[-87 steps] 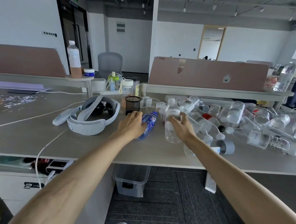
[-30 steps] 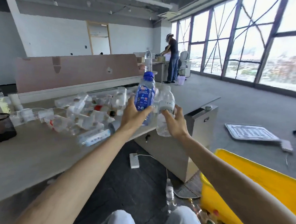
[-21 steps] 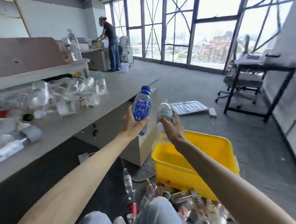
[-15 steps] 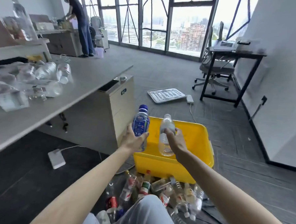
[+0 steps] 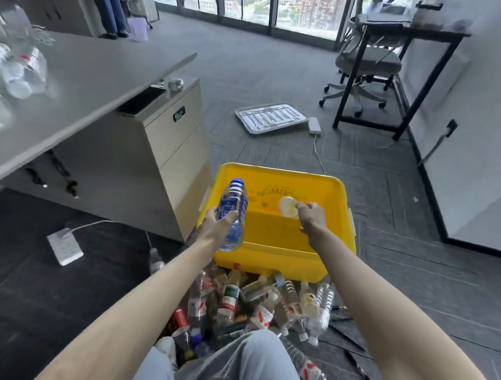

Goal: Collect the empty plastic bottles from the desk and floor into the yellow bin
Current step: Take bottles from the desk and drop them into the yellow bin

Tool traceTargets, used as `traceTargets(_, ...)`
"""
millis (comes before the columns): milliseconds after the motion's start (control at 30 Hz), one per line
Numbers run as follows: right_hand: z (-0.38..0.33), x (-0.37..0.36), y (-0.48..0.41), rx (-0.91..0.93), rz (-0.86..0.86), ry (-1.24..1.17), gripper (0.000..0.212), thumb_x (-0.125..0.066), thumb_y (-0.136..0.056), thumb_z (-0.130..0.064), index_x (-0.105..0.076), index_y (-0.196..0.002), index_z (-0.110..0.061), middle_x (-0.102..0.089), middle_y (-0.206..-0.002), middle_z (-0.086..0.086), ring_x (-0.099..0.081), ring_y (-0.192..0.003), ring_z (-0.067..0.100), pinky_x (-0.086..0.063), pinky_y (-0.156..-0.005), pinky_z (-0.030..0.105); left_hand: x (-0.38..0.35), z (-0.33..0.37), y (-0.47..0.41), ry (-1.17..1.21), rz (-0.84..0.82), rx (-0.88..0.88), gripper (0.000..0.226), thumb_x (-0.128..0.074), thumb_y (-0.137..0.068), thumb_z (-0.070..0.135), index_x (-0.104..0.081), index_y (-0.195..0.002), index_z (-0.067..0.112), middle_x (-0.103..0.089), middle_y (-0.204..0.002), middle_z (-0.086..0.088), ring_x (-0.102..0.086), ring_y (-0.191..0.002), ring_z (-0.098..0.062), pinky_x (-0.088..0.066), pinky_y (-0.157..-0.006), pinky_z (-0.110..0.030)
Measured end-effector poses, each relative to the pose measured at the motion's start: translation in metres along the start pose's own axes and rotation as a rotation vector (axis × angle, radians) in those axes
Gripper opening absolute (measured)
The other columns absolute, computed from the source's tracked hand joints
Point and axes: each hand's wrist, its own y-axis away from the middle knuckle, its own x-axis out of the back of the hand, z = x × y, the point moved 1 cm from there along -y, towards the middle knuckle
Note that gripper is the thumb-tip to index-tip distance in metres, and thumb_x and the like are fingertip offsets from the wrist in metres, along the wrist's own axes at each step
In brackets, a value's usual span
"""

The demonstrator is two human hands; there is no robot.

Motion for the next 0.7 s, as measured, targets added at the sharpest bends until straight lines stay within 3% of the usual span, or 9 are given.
traceTargets(100,0.015,0.009,-0.002,0.027,-0.031,0.141,0.04,-0.052,-0.097,-0.029,-0.058,-0.13,-0.007,-0.061,-0.126,0.014,-0.056,-0.108,0.029,-0.047,-0.089,0.039,-0.005,0.002,-0.011,-0.005,-0.05,0.032,0.062,-0.06,-0.085,0.039,-0.038,-0.139,0.019,-0.062,-0.117,-0.01,-0.065,-0.099,-0.027,-0.055,-0.08,-0.038)
traceTargets(233,0.029,0.02,-0.005,0.054,-0.08,0.256,0.036,-0.051,-0.097,-0.027,-0.062,-0.125,-0.007,-0.061,-0.106,0.01,-0.056,-0.101,0.029,-0.048,-0.089,0.043,-0.018,0.0,-0.021,0.011,-0.094,0.092,0.063,-0.058,-0.086,0.035,-0.033,-0.142,0.017,-0.062,-0.118,-0.011,-0.065,-0.101,-0.029,-0.056,-0.08,-0.039)
traceTargets(400,0.042,0.029,-0.001,0.095,-0.131,0.363,0.032,-0.052,-0.096,-0.023,-0.065,-0.12,-0.006,-0.066,-0.112,0.013,-0.061,-0.105,0.03,-0.049,-0.088,0.04,-0.04,0.005,-0.029,-0.07,-0.132,0.119,0.055,-0.059,-0.092,0.028,-0.035,-0.139,0.012,-0.057,-0.12,-0.012,-0.062,-0.104,-0.031,-0.053,-0.08,-0.04)
traceTargets(467,0.045,0.034,0.003,0.107,-0.124,0.396,0.03,-0.051,-0.096,-0.021,-0.066,-0.118,-0.006,-0.066,-0.117,0.013,-0.06,-0.108,0.029,-0.047,-0.089,0.037,-0.05,0.019,-0.04,-0.162,-0.124,0.07,0.072,-0.064,-0.088,0.038,-0.028,-0.146,0.014,-0.049,-0.133,-0.01,-0.055,-0.119,-0.032,-0.051,-0.091,-0.043)
traceTargets(533,0.045,0.04,0.008,0.124,-0.119,0.437,0.03,-0.051,-0.097,-0.021,-0.066,-0.118,-0.006,-0.065,-0.12,0.012,-0.058,-0.112,0.028,-0.046,-0.09,0.035,-0.062,0.036,-0.049,-0.338,-0.089,-0.023,0.087,-0.065,-0.087,0.046,-0.018,-0.153,0.015,-0.028,-0.154,-0.012,-0.035,-0.139,-0.034,-0.038,-0.109,-0.047)
traceTargets(600,0.041,0.047,0.01,0.153,-0.109,0.449,0.031,-0.051,-0.097,-0.022,-0.065,-0.119,-0.006,-0.065,-0.122,0.012,-0.058,-0.113,0.028,-0.046,-0.091,0.035,-0.075,0.052,-0.05,-0.532,-0.053,-0.151,0.081,-0.058,-0.093,0.043,-0.016,-0.155,0.013,-0.016,-0.16,-0.011,-0.02,-0.146,-0.032,-0.026,-0.116,-0.046)
traceTargets(700,0.03,0.057,0.013,0.179,-0.096,0.458,0.032,-0.051,-0.097,-0.022,-0.065,-0.12,-0.006,-0.065,-0.122,0.012,-0.058,-0.113,0.028,-0.046,-0.09,0.035,-0.087,0.054,-0.04,-0.739,-0.099,-0.246,0.065,-0.048,-0.099,0.038,-0.022,-0.154,0.013,-0.021,-0.159,-0.011,-0.021,-0.145,-0.031,-0.026,-0.116,-0.047)
